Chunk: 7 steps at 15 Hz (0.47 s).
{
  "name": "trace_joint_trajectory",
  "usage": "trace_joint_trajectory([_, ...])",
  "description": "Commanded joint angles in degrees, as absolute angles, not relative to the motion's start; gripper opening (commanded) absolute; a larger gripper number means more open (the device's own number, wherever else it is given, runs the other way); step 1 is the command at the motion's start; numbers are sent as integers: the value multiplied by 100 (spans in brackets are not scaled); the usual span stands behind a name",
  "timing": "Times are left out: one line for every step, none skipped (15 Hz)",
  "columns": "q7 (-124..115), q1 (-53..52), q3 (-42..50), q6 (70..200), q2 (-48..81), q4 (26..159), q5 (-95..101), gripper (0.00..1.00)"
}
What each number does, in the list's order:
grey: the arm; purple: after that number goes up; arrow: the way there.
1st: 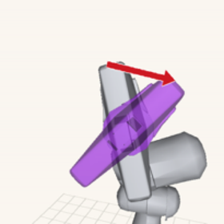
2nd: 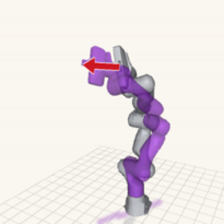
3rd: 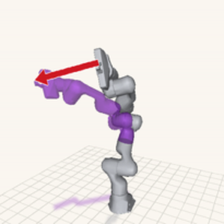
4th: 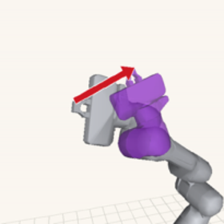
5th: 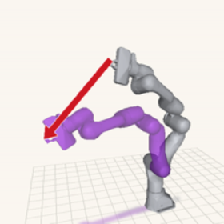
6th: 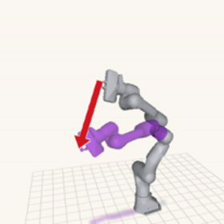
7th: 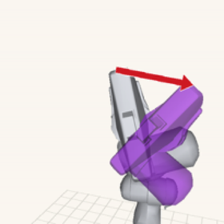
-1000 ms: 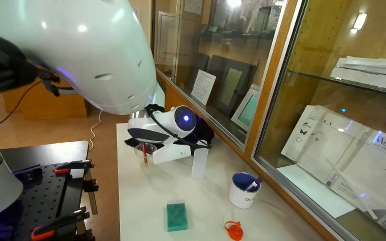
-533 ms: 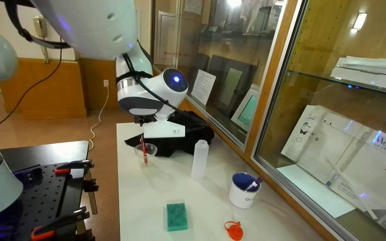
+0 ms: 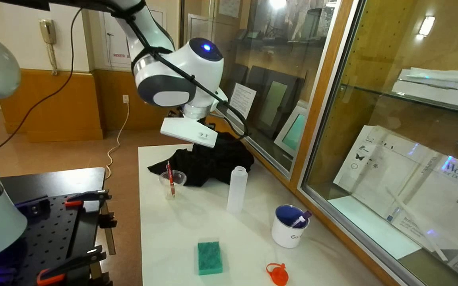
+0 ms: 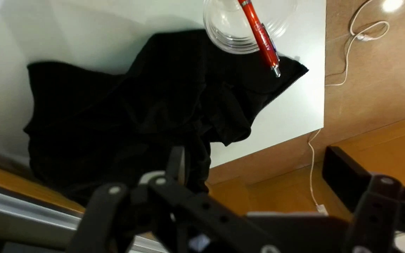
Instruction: Stack the clear cups together then place the red pen in the stacked cups.
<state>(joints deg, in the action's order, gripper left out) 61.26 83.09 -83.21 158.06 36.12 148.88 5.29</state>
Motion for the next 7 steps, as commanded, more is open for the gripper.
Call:
trace_joint_trajectory([5127,8659,-8692,15281,3001,14863,435,100])
trace_joint_trajectory([4880,8729,-8742,15096,2936,14846,431,100])
trace_joint_trajectory([4645,8795,-8792,14897,2873,14825,427,100])
trace_joint_trajectory([4425,8842,-8822,14678,2824,14798,422,100])
trace_joint_trajectory([4778,8663,-8576,15047,3218,14844,619,100])
trace_joint_trajectory([4628,8703,-8603,14916,3156,14831,609,100])
trace_joint_trajectory([4566,8714,-8608,14873,3114,14825,606,100])
